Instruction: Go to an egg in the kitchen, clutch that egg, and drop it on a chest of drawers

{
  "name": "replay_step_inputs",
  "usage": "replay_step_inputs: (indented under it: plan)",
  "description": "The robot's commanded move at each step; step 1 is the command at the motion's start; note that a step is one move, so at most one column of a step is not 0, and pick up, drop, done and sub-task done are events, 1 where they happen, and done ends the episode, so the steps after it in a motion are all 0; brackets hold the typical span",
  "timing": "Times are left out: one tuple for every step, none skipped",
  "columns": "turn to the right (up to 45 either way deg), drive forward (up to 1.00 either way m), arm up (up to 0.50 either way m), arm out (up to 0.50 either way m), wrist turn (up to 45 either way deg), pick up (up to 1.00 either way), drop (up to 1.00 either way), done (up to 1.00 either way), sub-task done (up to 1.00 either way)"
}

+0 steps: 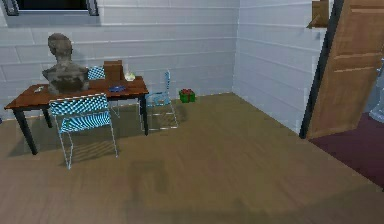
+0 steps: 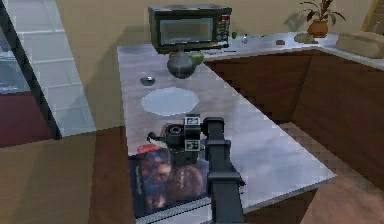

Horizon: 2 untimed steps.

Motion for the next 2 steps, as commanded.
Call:
replay_step_inputs:
  plan:
    - [0.0,0.0,0.1,0.0,0.0,0.0,0.0,0.0,0.0]
    - [0.0,0.0,0.02,0.0,0.0,0.0,0.0,0.0,0.0]
